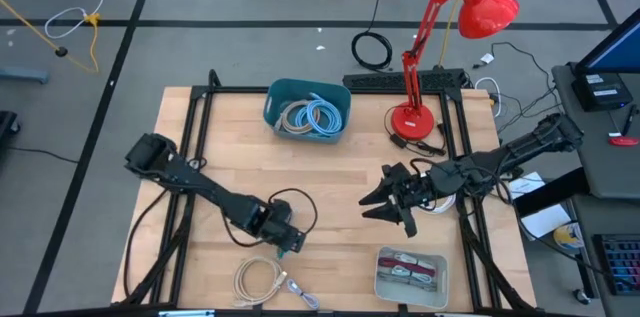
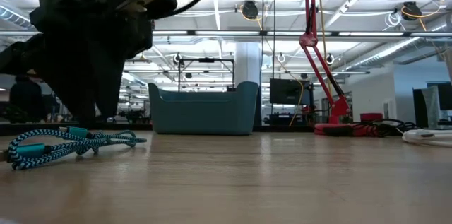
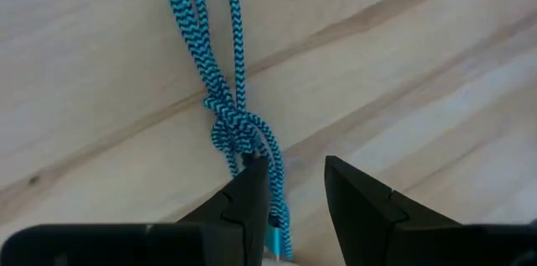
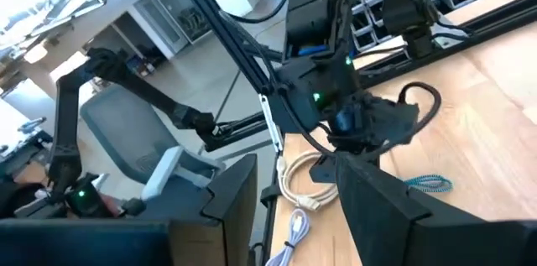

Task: Sort cables into bins
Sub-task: Put the blue patterned charger cable into the gray bin

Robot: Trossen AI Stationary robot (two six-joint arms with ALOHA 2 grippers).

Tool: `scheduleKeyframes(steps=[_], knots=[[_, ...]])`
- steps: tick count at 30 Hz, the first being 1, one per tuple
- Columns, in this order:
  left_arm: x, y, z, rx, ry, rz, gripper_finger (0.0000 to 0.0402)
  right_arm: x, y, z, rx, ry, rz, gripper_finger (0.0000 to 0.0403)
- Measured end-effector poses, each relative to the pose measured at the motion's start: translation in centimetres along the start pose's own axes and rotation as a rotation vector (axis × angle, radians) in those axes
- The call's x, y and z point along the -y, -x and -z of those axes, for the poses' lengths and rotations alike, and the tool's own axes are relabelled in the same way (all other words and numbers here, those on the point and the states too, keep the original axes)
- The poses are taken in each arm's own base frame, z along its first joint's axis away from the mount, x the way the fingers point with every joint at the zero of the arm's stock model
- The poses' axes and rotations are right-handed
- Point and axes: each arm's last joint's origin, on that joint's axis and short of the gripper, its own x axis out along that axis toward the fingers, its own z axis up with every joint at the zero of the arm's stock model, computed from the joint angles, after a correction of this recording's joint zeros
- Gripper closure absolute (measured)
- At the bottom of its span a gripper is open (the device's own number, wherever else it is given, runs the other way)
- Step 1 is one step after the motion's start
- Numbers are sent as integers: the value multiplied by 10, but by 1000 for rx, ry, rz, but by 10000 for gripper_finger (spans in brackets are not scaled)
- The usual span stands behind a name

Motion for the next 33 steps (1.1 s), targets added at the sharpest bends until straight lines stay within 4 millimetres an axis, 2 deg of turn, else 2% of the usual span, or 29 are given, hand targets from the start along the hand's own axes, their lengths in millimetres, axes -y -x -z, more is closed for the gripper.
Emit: scheduleKeyframes(steps=[8,19,25,33], knots=[[-6,6,-14,-43,11,-59,279,0,0,3,-53,7,-30,249],[3,21,-32,-74,9,-73,219,0,0,4,-74,23,-47,250],[-4,19,-35,-79,12,-146,233,0,0,4,-74,26,-47,251],[-6,1,-34,-106,-6,-195,247,0,0,4,-74,26,-47,252]])
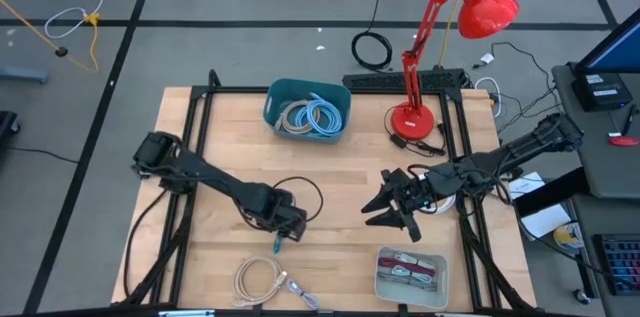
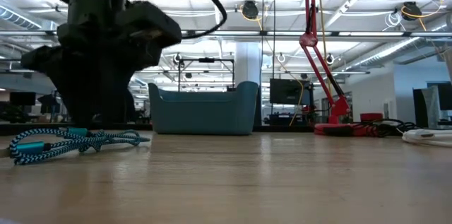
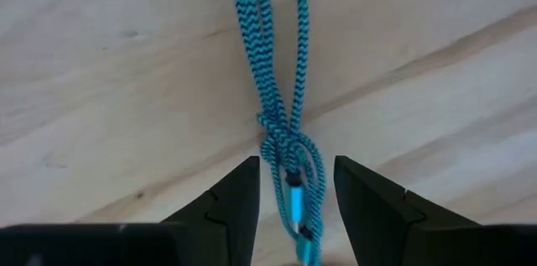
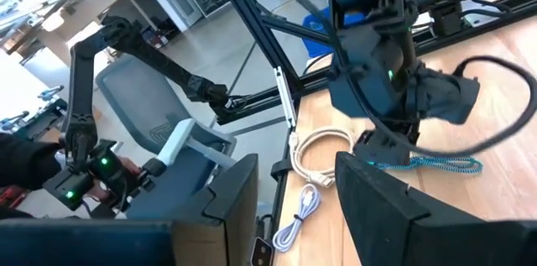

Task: Sort cables into bins
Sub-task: Put the blue patterned charger cable into the gray bin

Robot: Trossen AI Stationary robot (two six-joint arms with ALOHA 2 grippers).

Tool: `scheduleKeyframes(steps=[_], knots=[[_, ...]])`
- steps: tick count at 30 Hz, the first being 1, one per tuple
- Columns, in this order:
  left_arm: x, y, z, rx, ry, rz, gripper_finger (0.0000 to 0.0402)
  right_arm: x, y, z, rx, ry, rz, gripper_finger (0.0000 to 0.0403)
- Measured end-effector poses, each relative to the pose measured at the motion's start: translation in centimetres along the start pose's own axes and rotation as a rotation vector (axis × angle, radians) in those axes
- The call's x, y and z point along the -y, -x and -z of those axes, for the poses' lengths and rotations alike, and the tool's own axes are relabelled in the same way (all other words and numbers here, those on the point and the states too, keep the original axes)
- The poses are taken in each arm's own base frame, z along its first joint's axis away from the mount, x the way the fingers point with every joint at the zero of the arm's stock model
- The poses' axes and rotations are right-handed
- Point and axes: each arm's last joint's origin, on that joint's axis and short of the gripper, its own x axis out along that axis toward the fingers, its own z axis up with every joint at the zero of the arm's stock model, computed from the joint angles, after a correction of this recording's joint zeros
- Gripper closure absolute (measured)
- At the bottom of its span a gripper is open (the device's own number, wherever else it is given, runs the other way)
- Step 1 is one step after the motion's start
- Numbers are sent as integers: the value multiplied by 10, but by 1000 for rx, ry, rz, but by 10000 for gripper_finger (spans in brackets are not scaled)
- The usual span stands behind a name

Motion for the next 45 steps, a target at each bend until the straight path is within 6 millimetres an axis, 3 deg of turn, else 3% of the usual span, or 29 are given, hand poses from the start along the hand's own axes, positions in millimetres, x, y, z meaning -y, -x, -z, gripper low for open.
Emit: scheduleKeyframes(steps=[6,10,13,18,23,28,39,42,45], knots=[[2,-21,-1,-44,-18,-40,247,0,0,0,0,0,0,252],[3,-23,-2,-49,-20,-32,254,0,0,0,0,-2,0,252],[4,-22,-4,-28,-13,-23,285,0,0,0,-1,-4,0,252],[6,-19,-11,6,-14,16,376,0,0,0,0,-28,1,252],[18,-16,-16,52,-20,142,373,0,0,0,0,-60,2,252],[32,16,-20,249,-8,361,386,1,0,1,-8,-81,8,252],[38,135,-21,764,-69,879,380,4,-1,1,47,-140,44,252],[41,155,-19,852,-113,1000,387,12,-5,1,112,-190,22,248],[43,162,-19,883,-125,1062,387,21,-7,2,212,-247,-31,241]])
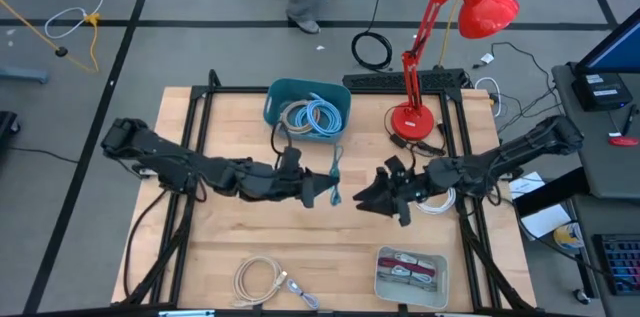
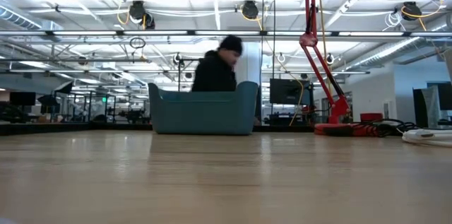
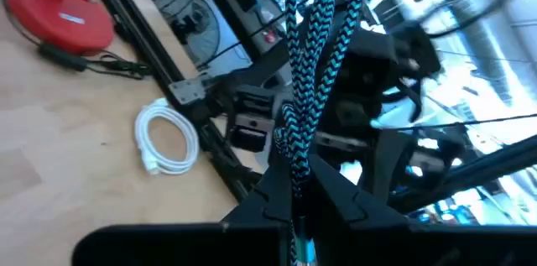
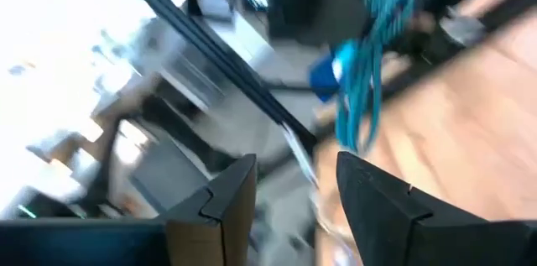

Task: Sort cables into bins
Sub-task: Put the blue patterned charger cable into the gray bin

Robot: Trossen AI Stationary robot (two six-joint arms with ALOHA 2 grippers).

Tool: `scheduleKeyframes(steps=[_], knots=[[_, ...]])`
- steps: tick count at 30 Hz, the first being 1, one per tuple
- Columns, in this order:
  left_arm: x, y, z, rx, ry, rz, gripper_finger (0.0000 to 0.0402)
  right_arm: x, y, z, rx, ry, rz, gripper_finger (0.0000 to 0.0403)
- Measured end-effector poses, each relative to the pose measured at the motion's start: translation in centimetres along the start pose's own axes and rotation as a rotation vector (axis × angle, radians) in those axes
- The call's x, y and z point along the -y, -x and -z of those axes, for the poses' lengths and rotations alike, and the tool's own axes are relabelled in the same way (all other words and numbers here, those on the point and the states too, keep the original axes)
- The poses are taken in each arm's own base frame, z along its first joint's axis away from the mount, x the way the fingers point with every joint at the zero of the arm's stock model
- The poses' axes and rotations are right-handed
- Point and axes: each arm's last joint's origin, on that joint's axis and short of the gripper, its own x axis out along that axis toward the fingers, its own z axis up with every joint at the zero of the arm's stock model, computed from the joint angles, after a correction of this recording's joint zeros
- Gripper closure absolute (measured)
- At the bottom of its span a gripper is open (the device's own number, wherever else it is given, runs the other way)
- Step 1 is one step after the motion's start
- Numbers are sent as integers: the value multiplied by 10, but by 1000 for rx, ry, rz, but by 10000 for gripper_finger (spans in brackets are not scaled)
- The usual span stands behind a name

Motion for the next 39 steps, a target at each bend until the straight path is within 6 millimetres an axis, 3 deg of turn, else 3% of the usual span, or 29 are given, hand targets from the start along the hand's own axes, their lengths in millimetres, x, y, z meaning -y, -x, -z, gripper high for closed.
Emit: scheduleKeyframes(steps=[6,15,39], knots=[[2,3,6,-28,-2,-1,383,8,5,-4,155,-45,-128,224],[6,5,10,-46,15,27,384,22,1,-9,169,-53,-71,210],[6,1,4,-76,22,83,381,40,-30,-18,239,-93,-201,211]])
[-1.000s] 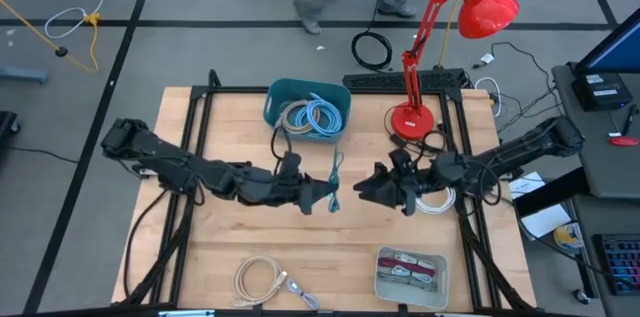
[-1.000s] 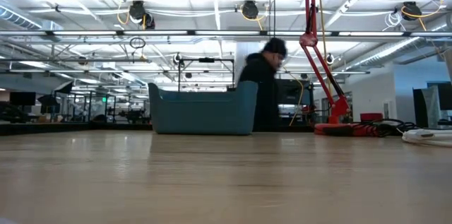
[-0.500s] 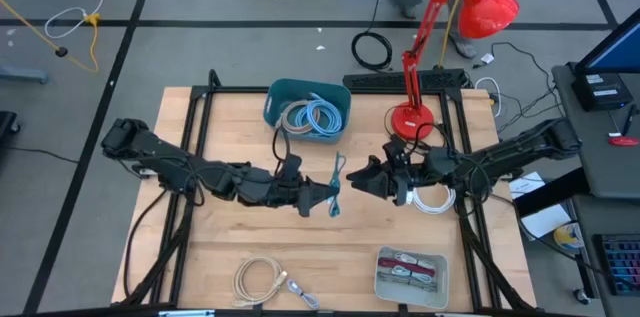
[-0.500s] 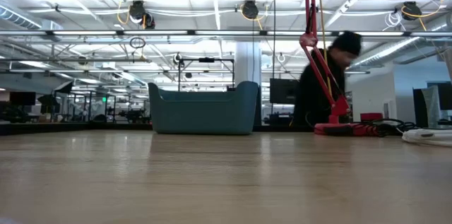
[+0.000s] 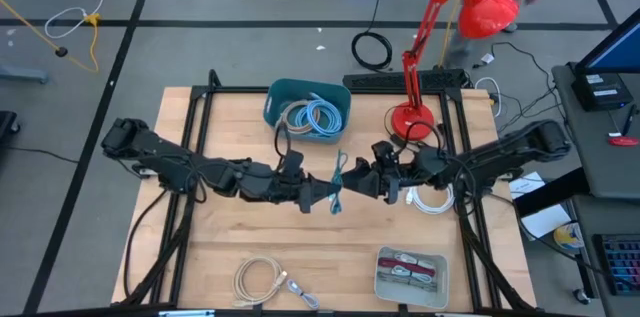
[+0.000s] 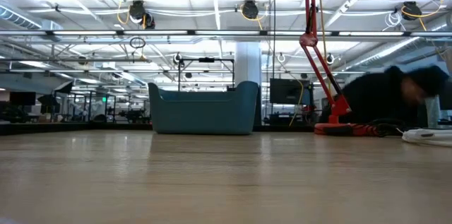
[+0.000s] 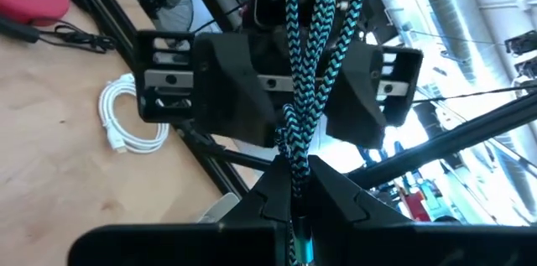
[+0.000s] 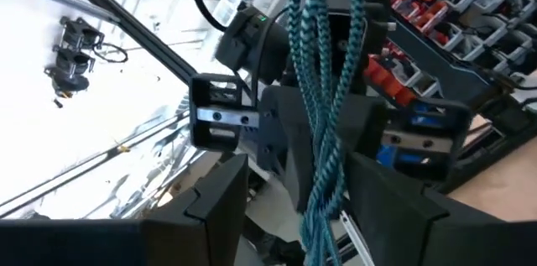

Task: Sort cables into bins
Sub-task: Put the blue patterned charger cable into the gray bin

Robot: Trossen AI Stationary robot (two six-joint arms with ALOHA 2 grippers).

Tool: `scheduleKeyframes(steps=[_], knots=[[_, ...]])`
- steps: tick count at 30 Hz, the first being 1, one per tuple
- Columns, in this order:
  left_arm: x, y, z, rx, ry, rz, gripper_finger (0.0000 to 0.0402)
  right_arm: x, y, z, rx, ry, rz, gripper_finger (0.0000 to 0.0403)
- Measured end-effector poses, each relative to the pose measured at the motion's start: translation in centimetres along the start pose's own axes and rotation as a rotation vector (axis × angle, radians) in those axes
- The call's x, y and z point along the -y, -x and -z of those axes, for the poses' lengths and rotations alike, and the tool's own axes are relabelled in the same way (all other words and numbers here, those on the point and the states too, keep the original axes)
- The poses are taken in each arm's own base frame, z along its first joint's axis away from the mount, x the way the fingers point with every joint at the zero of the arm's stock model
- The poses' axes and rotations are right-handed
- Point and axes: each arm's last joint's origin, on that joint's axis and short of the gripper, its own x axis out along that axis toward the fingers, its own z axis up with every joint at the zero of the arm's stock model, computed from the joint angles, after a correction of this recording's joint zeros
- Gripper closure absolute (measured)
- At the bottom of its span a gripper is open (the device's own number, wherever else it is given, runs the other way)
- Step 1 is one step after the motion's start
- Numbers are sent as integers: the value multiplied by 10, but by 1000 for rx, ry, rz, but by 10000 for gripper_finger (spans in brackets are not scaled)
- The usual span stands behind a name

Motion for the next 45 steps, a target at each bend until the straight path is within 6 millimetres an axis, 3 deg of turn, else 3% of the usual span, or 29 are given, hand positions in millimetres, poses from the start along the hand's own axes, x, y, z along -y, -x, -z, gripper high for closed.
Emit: scheduleKeyframes(steps=[9,24,28,36,41,45], knots=[[0,0,1,-20,-7,12,381,-7,-27,-8,-101,54,-10,243],[5,2,8,-91,-45,64,380,-10,-26,-6,-173,80,-12,387],[12,4,11,-109,-54,129,359,-17,-22,-10,-181,80,-24,387],[34,14,19,-149,-94,352,272,-44,-5,-31,-129,104,-69,386],[37,15,17,-95,-123,364,258,-64,7,-45,-61,125,-115,388],[32,12,13,-93,-109,329,257,-65,18,-46,-131,186,-41,383]])
